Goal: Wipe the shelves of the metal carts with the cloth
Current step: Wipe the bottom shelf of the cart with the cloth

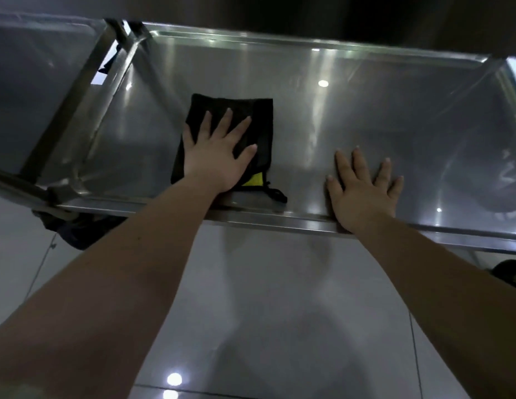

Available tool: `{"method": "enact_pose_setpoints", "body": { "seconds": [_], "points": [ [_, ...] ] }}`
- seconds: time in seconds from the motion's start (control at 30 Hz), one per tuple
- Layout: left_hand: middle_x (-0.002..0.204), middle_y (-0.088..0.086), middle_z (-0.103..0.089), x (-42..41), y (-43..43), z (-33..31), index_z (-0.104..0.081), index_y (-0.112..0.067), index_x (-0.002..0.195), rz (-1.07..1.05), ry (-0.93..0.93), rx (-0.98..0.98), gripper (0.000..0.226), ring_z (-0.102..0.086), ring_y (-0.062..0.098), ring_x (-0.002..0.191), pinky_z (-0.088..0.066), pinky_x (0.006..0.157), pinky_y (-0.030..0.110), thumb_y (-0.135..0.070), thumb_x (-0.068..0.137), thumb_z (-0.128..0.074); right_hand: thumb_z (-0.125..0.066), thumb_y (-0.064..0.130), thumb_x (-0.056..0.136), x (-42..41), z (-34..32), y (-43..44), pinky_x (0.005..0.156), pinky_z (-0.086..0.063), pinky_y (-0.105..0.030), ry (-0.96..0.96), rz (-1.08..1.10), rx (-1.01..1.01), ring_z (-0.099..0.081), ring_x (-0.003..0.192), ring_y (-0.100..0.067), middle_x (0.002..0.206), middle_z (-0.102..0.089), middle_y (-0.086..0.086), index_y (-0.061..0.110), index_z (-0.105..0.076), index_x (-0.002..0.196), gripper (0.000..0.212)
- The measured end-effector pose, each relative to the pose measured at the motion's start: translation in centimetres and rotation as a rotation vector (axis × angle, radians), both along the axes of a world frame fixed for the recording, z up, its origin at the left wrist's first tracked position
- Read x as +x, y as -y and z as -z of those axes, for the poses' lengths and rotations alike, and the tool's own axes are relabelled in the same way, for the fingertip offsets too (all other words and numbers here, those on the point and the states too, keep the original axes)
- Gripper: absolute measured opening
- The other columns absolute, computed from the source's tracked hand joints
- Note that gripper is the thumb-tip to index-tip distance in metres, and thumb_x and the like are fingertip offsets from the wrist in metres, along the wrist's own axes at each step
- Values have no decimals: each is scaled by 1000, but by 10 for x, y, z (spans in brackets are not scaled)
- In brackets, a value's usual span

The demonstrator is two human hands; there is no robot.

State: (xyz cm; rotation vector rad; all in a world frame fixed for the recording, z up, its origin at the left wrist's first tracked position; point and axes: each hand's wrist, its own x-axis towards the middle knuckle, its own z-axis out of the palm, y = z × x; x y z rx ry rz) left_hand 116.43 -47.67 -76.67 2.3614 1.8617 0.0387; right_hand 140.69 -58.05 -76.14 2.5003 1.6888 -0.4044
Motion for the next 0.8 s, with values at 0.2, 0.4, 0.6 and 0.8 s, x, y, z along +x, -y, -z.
{"method": "enact_pose_setpoints", "body": {
  "seconds": [0.2,0.4,0.6,0.8],
  "points": [
    [164,-10,-2,5,-1,0,-7,-50,151,-13,13,17,60,4,26,150,5,115,61,-66,94,-20,-13,41,103,-101,0,-11,109,12,-70,-92,-192,40,18,148,-32,162,14,15,43,6,152,52],
    [164,-8,-2,-3,2,-4,-7,-49,151,58,9,20,60,4,28,150,5,116,61,-66,94,-19,-11,43,103,-100,5,-9,113,14,-63,-76,-171,82,18,149,-25,161,15,16,45,6,152,52],
    [163,-10,-6,-95,-27,-4,-10,-51,150,-57,-15,18,62,-2,25,150,-2,117,53,-68,93,-27,-10,47,102,-103,6,-10,114,12,-63,-34,-157,91,16,149,-25,162,11,17,46,5,152,52],
    [164,-8,2,-125,-31,-7,-5,-50,151,-215,-63,-47,62,6,28,150,3,116,59,-68,93,-22,-9,50,100,-107,7,-11,112,10,-66,10,-166,55,16,148,-31,162,14,14,45,13,151,55]
  ]
}}
